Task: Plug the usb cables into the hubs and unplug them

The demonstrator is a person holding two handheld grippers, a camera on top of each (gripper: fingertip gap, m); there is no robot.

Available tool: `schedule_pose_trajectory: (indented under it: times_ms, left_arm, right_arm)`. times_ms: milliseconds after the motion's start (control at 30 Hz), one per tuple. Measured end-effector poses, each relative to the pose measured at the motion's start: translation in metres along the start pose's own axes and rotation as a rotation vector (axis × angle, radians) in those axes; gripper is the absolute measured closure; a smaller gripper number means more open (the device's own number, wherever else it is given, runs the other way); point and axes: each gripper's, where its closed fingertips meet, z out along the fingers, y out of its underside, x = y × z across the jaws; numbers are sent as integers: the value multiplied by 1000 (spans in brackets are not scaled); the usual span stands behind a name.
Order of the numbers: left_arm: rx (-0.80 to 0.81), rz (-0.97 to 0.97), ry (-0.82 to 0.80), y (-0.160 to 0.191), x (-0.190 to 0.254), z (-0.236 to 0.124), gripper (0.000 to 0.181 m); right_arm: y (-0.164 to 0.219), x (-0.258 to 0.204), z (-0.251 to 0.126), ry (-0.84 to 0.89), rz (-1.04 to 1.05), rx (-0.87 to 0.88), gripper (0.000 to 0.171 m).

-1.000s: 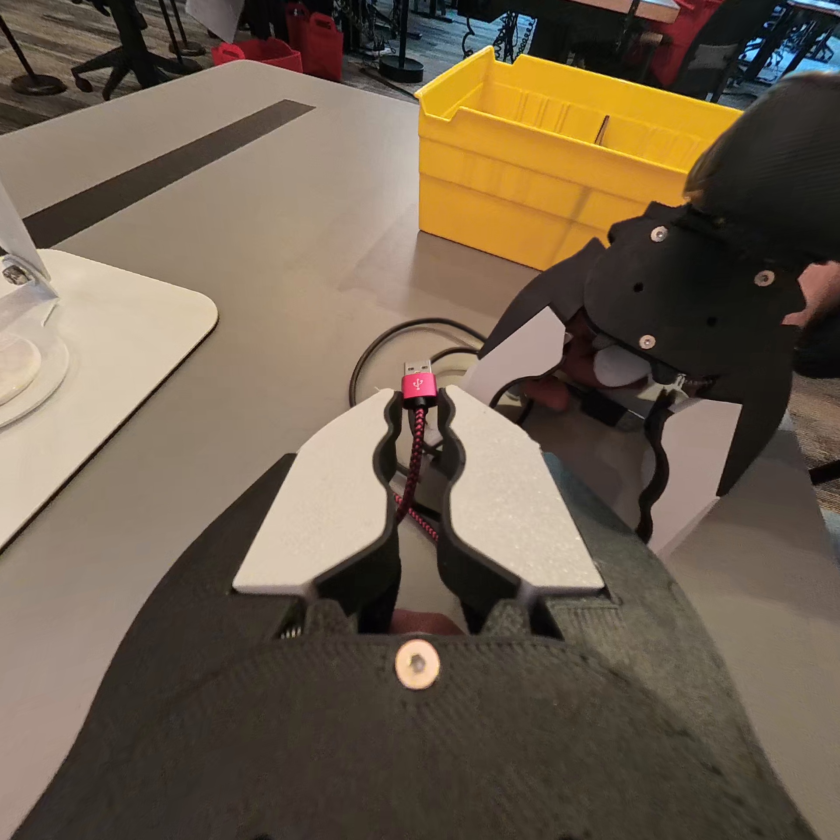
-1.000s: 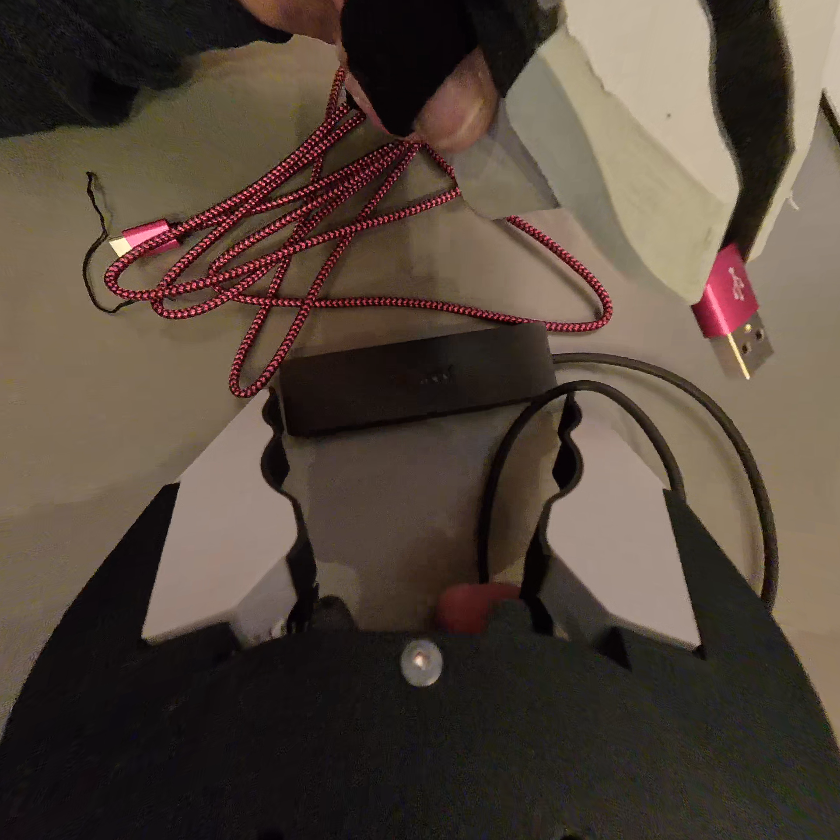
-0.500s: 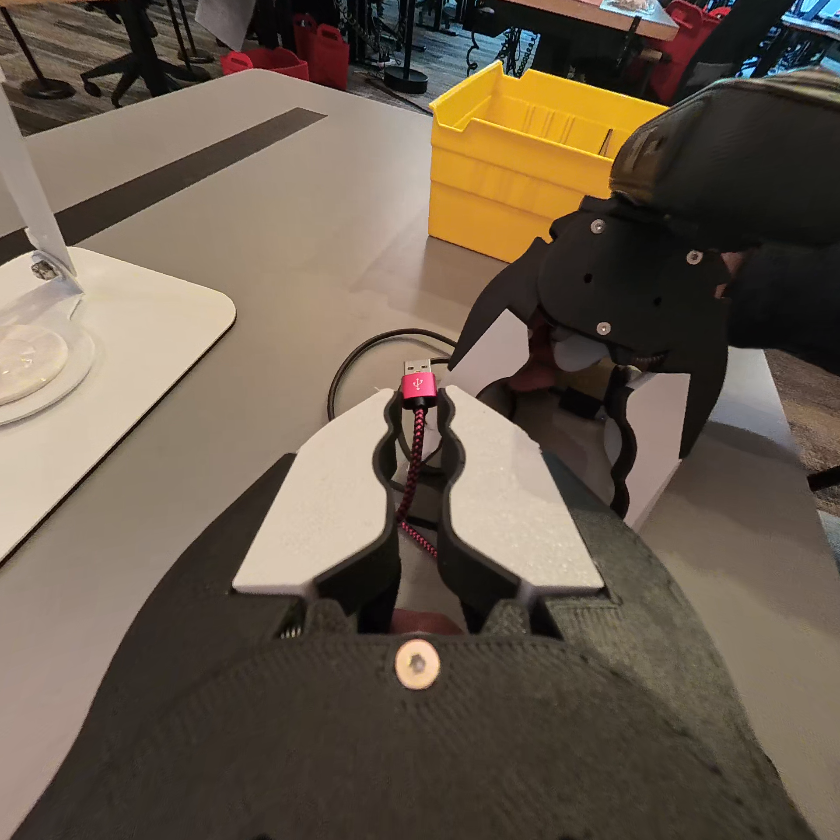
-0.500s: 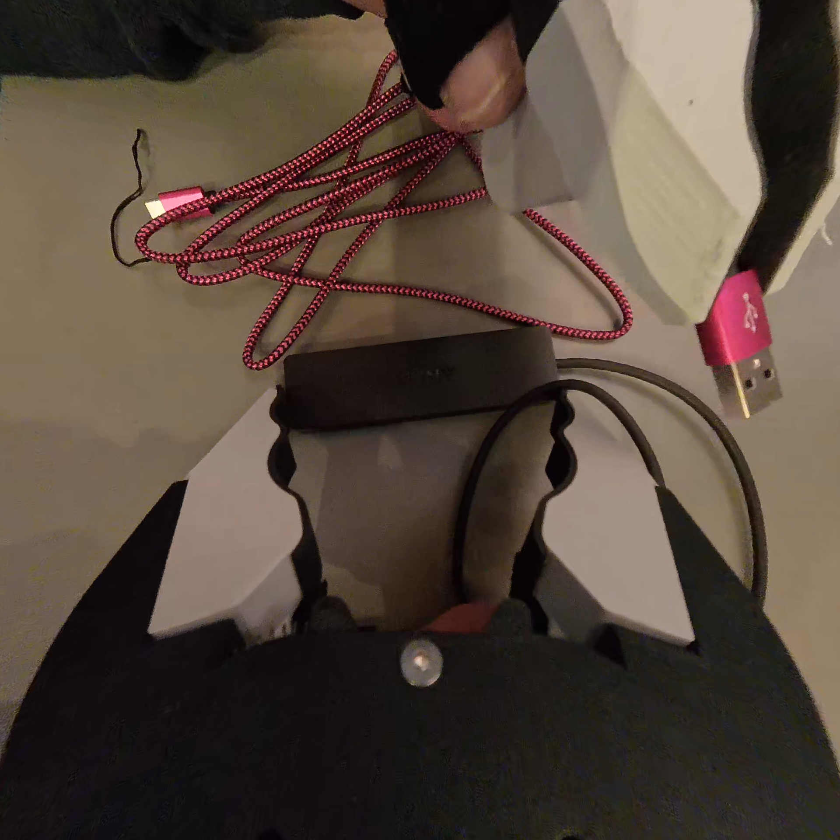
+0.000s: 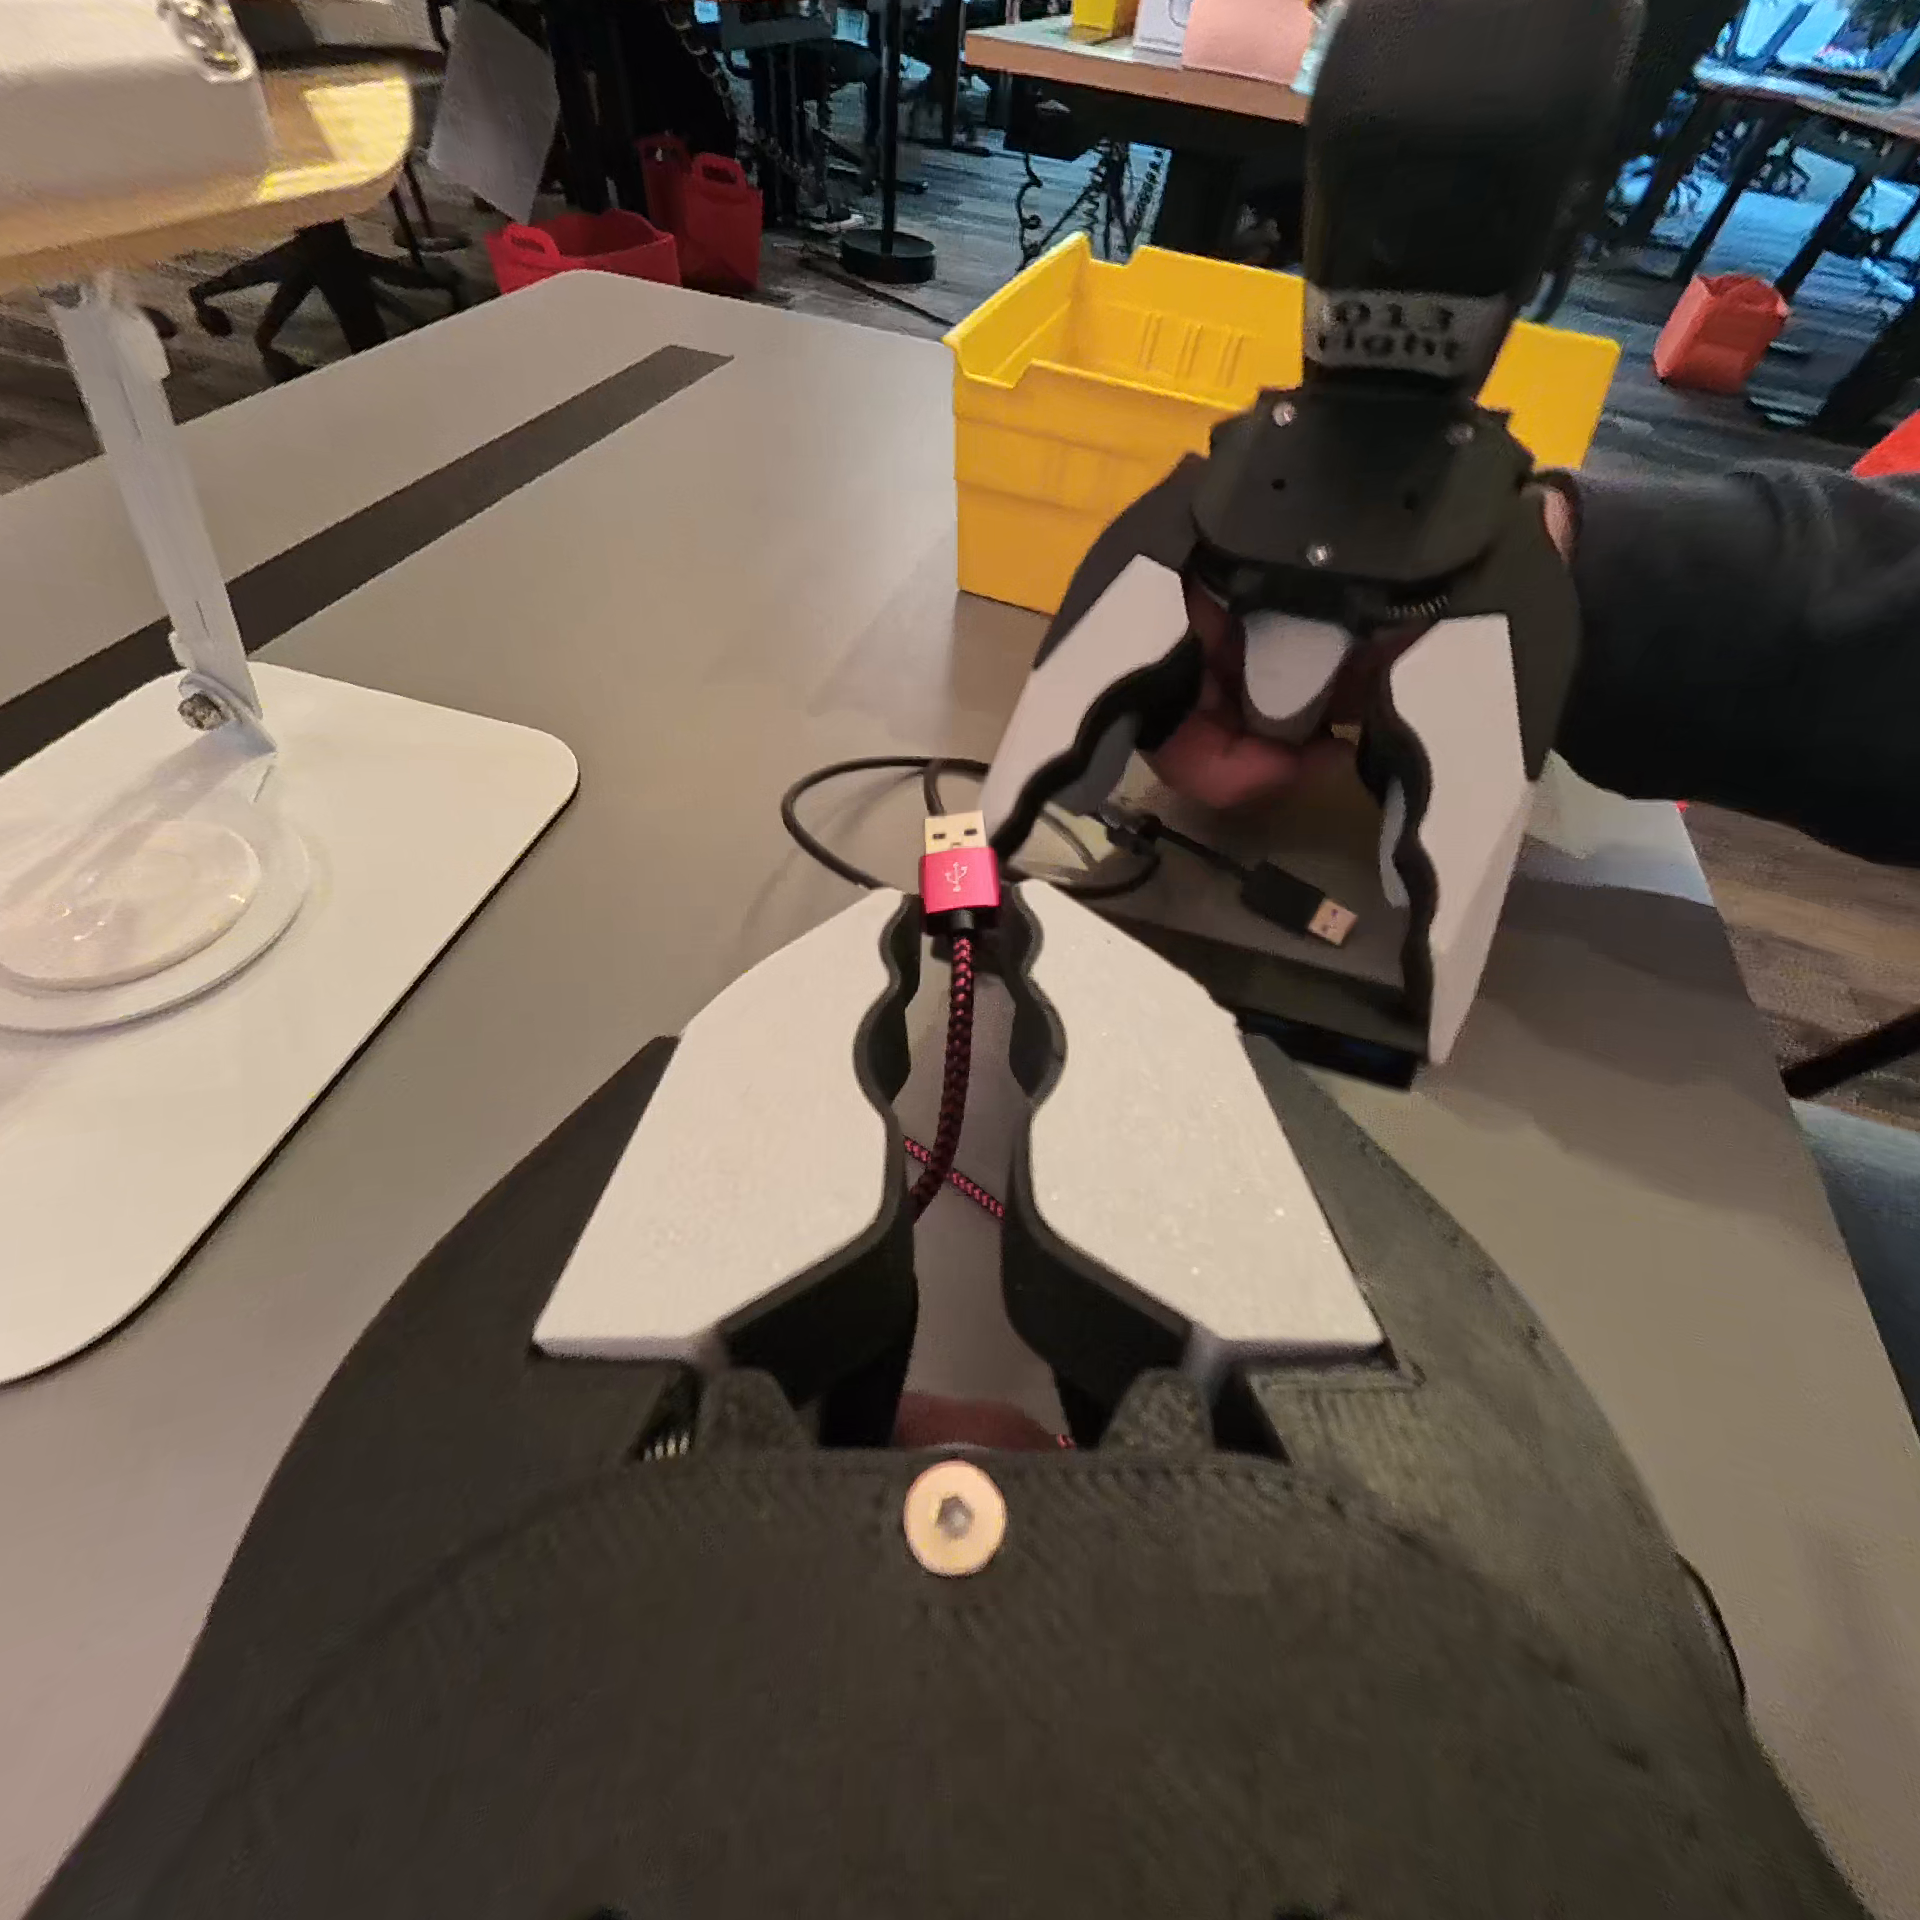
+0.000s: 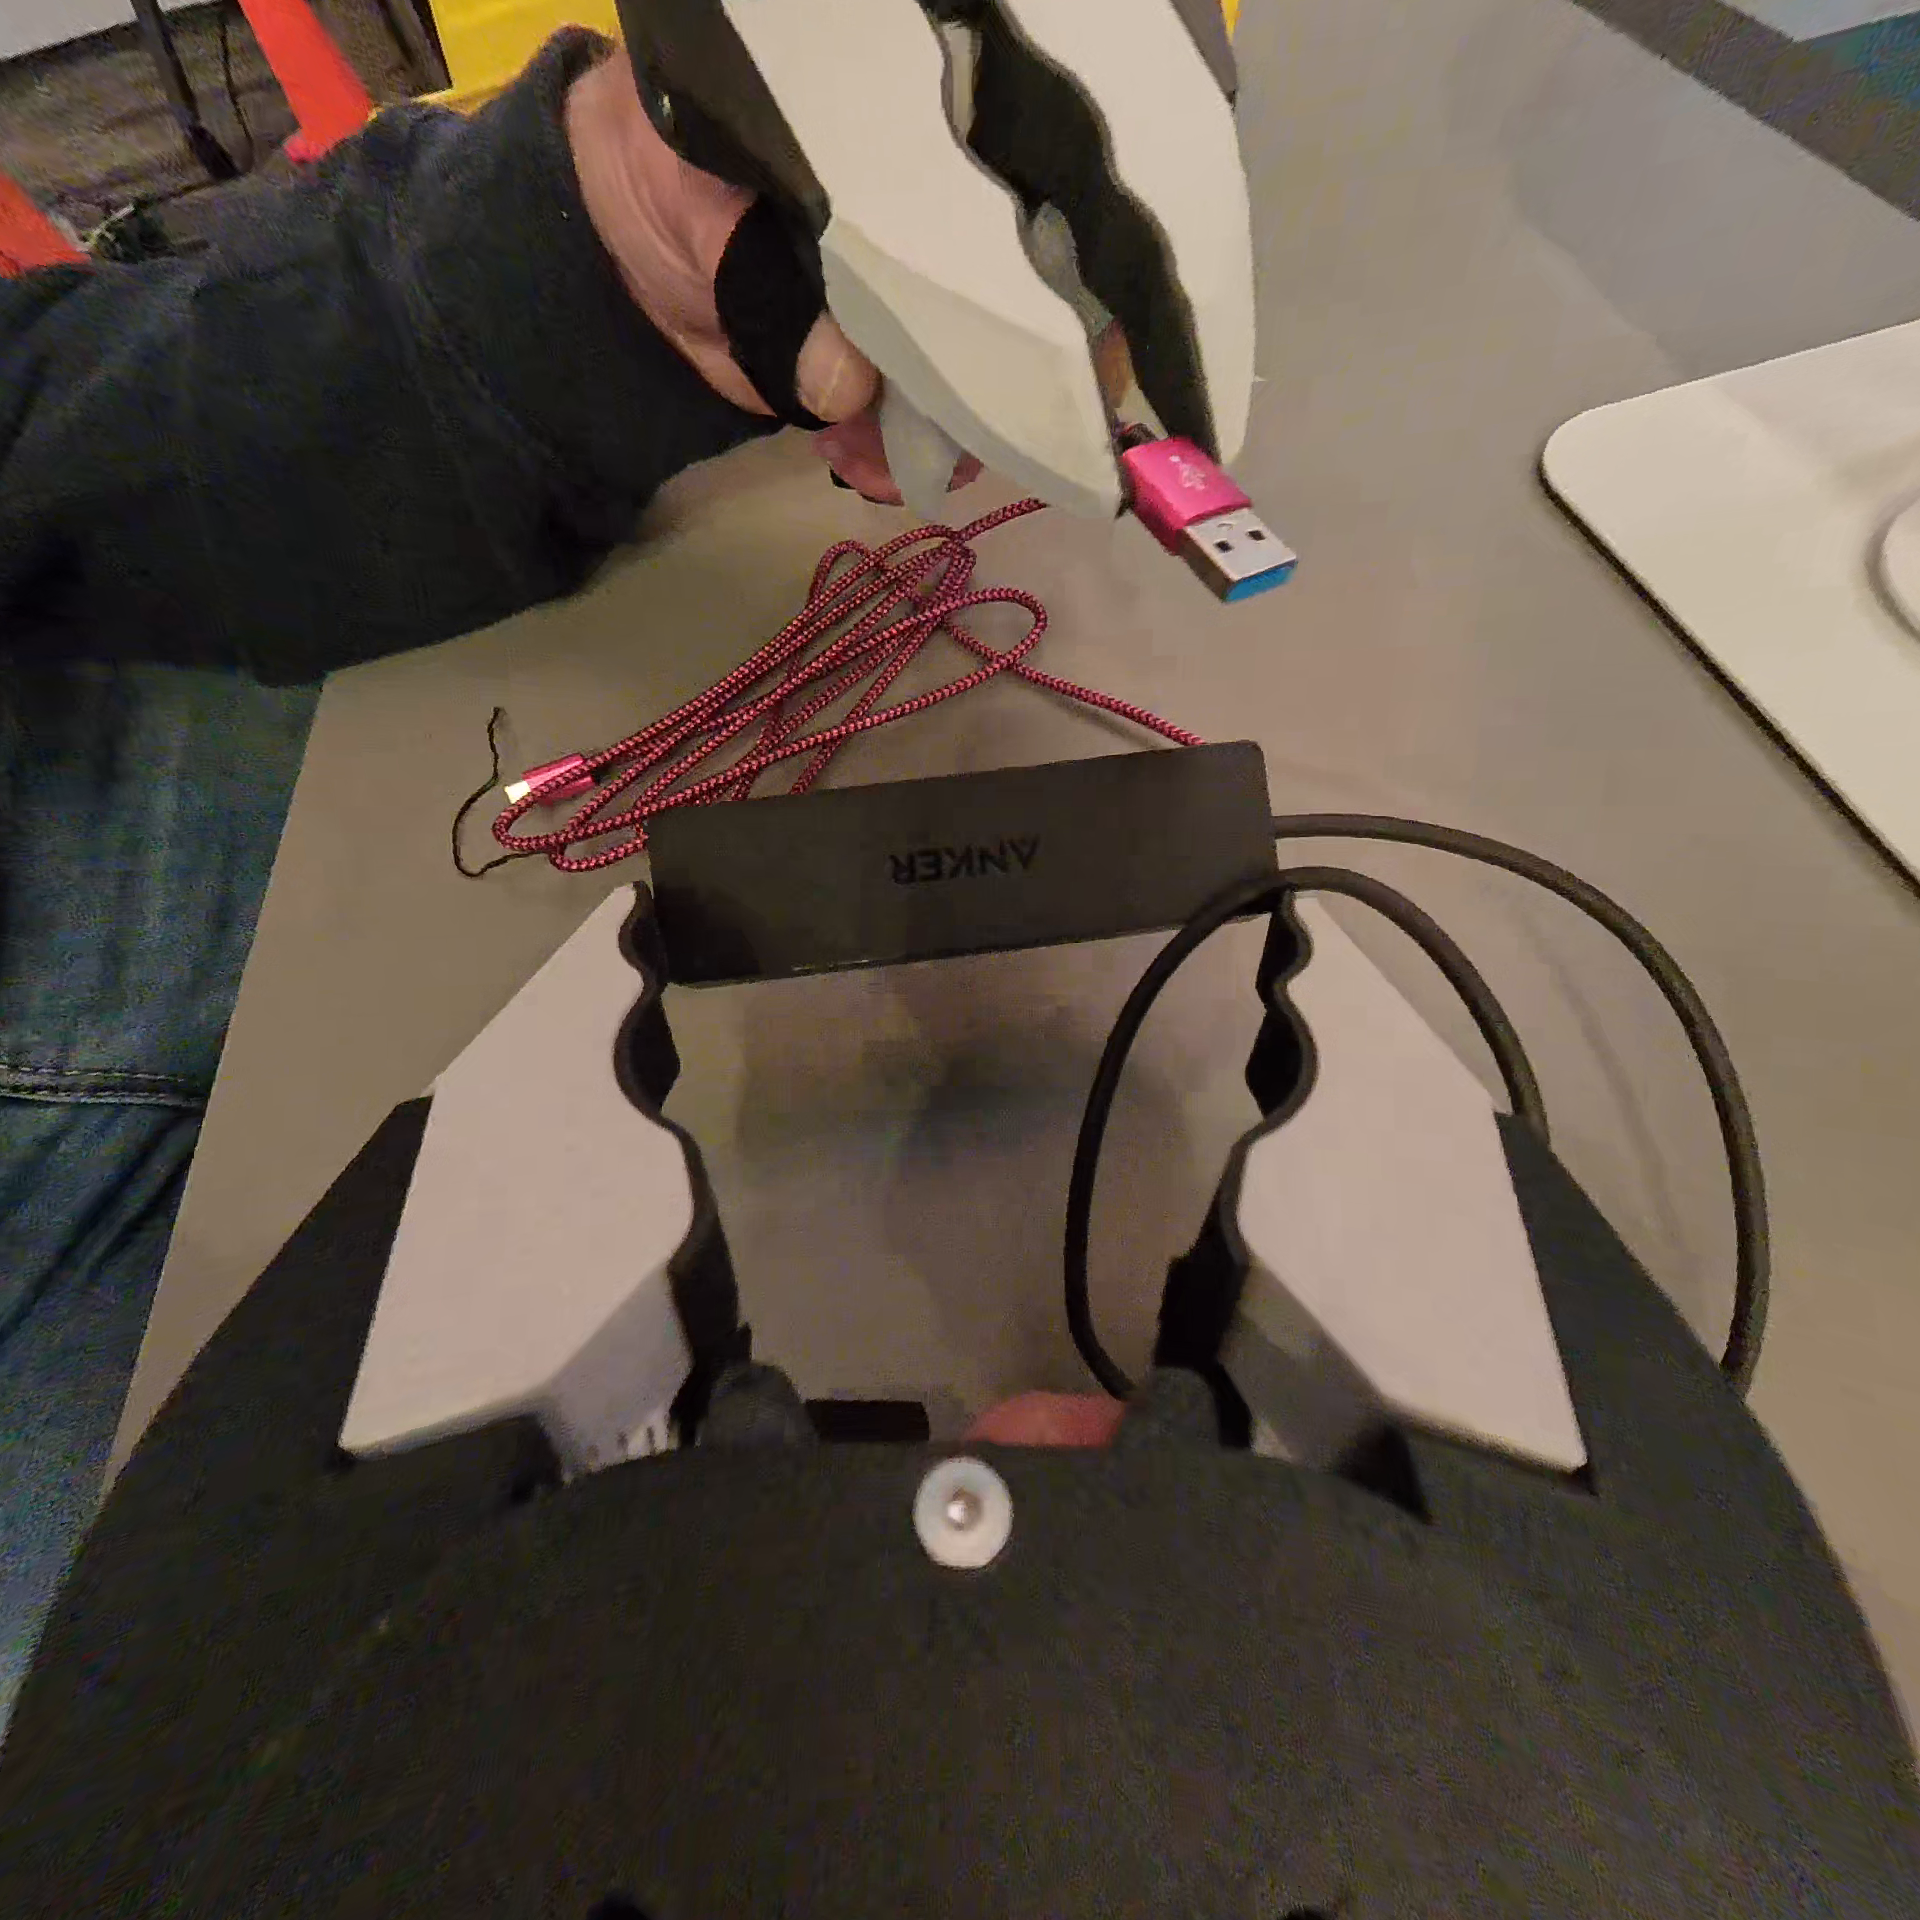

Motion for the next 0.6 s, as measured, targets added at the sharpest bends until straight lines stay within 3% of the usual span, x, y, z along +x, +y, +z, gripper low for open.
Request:
schedule_pose_trajectory:
  times_ms: [200, 600]
  left_arm:
    - [-12, 144, 95, -3, 25, -4, 167]
    - [-50, 172, 162, 3, 36, -10, 167]
  right_arm:
    - [-10, -2, -9, -16, 15, -15, 59]
    - [-25, -1, -19, -17, -5, -28, 59]
